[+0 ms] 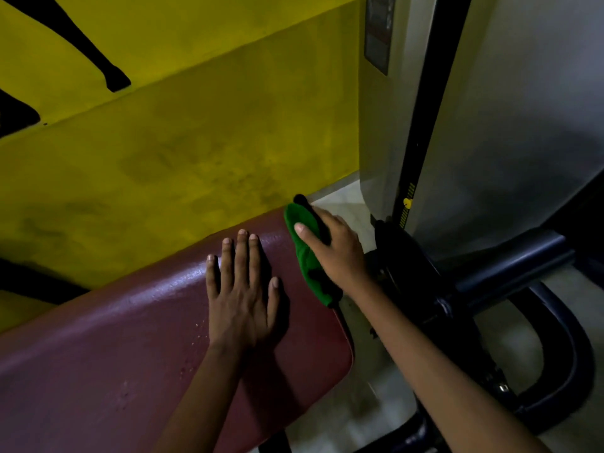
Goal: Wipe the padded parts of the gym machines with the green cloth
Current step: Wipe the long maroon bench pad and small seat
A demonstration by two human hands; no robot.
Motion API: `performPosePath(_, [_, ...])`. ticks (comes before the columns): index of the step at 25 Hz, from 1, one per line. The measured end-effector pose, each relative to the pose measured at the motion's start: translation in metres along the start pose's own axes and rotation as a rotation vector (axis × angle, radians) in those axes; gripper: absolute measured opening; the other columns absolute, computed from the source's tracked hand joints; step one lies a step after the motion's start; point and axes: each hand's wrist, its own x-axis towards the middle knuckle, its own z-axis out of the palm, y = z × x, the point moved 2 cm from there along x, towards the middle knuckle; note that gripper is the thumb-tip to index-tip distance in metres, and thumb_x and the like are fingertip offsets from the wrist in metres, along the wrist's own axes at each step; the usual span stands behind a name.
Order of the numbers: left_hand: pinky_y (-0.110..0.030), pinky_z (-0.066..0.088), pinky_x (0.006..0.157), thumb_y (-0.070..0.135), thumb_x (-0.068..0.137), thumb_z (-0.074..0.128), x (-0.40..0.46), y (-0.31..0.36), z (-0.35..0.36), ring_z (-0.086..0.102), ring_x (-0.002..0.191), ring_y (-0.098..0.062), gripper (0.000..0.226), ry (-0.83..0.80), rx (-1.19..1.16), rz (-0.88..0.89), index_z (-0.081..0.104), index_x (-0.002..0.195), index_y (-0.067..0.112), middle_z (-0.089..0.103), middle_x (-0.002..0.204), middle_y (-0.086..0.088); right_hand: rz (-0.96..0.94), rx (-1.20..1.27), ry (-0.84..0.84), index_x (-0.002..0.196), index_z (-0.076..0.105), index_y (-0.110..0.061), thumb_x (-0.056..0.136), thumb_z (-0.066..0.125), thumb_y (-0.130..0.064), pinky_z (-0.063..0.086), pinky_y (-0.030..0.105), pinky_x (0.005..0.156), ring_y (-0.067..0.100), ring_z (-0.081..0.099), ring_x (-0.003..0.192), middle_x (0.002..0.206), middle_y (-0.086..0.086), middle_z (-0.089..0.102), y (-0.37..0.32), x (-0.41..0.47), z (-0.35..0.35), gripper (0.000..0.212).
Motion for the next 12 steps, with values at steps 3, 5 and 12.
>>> performPosePath(3, [-0.051,0.014,0.116,0.04,0.095,0.023,-0.001,0.0,-0.001,0.019,0.144,-0.033,0.066,-0.005,-0.001,0.006,0.026,0.148,0.0,0.023,0.155,-0.018,-0.005,-0.077,0.089,0.136,0.05,-0.027,0.088,0.056,-0.053,0.043,0.022,0.088,0.014,0.056,0.111,0.121,-0.001,0.056,0.016,-0.074,-0.011,0.055])
performPosePath(5, [-0.052,0.014,0.115,0.041,0.096,0.021,0.0,-0.002,0.0,0.02,0.144,-0.033,0.066,-0.012,-0.001,0.016,0.025,0.148,0.0,0.023,0.155,-0.018,-0.02,-0.176,0.09,0.138,0.047,-0.026,0.089,0.053,-0.053,0.042,0.023,0.087,0.018,0.055,0.113,0.126,0.001,0.055,0.012,-0.073,-0.01,0.057])
performPosePath(12, [-0.048,0.017,0.112,0.046,0.096,0.026,0.0,-0.011,-0.007,0.03,0.14,-0.036,0.068,-0.039,-0.031,0.087,0.031,0.146,0.001,0.031,0.152,-0.019,-0.045,-0.358,0.127,0.143,0.04,-0.021,0.093,0.042,-0.054,0.046,0.035,0.081,0.029,0.057,0.108,0.123,0.011,0.055,-0.008,-0.059,-0.002,0.06])
